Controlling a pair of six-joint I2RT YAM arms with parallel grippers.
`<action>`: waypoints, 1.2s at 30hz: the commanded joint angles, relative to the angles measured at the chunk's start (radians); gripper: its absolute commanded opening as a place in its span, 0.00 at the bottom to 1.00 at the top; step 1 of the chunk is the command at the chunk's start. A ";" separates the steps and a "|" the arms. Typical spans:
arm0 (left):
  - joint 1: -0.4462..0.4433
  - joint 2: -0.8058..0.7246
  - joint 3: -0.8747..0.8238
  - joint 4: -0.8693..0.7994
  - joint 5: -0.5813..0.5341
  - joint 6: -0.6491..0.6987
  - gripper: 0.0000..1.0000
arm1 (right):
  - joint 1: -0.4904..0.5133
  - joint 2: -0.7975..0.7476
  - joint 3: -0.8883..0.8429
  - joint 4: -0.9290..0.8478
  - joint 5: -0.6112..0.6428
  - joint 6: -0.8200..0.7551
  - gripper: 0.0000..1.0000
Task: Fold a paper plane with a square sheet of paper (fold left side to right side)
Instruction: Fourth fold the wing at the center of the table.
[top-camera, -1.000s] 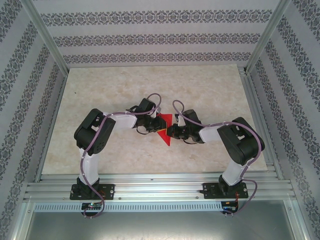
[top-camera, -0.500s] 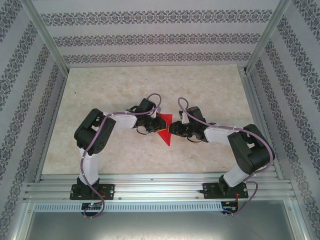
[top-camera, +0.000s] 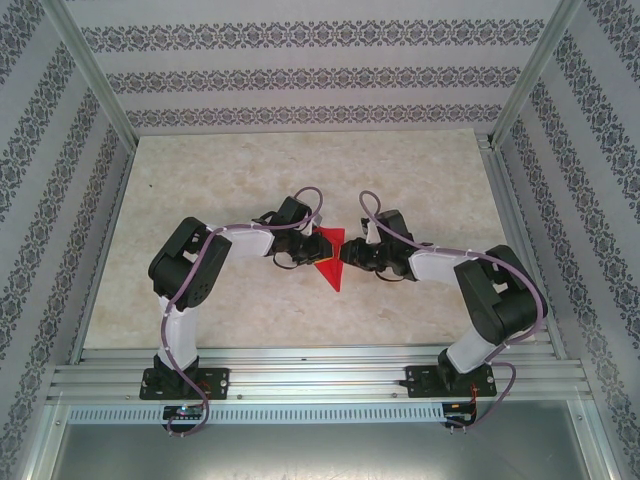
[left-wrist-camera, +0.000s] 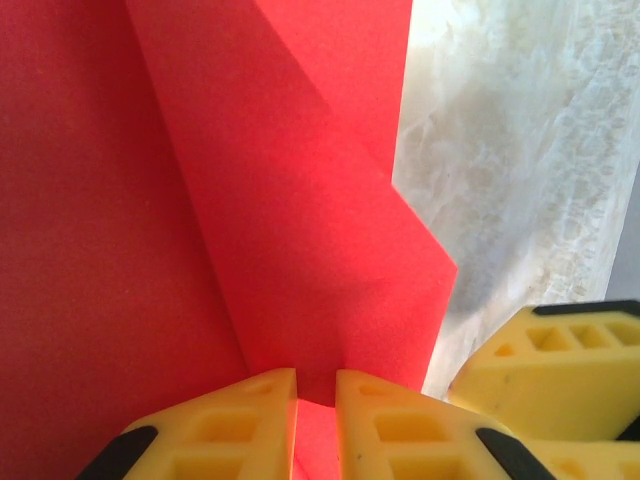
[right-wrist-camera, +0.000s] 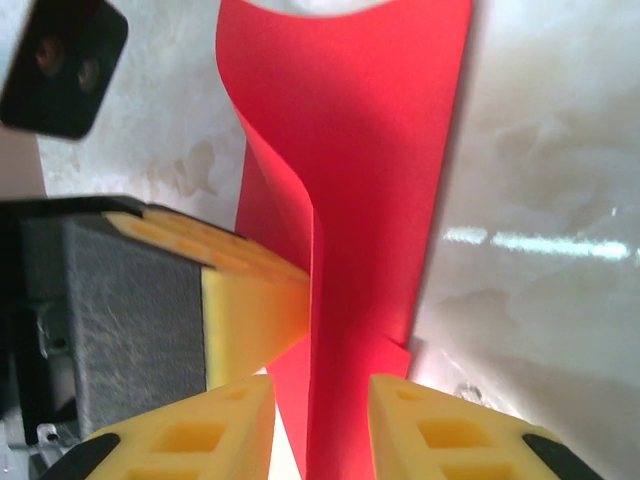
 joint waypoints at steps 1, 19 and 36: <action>-0.011 0.013 0.006 0.004 -0.005 0.003 0.19 | -0.018 0.039 0.050 0.057 -0.047 0.006 0.30; -0.011 0.013 0.000 0.005 -0.008 0.002 0.20 | -0.048 0.168 0.137 0.075 -0.076 0.005 0.12; -0.013 0.017 0.002 -0.007 -0.015 0.007 0.24 | -0.066 0.191 0.138 0.003 -0.029 -0.049 0.01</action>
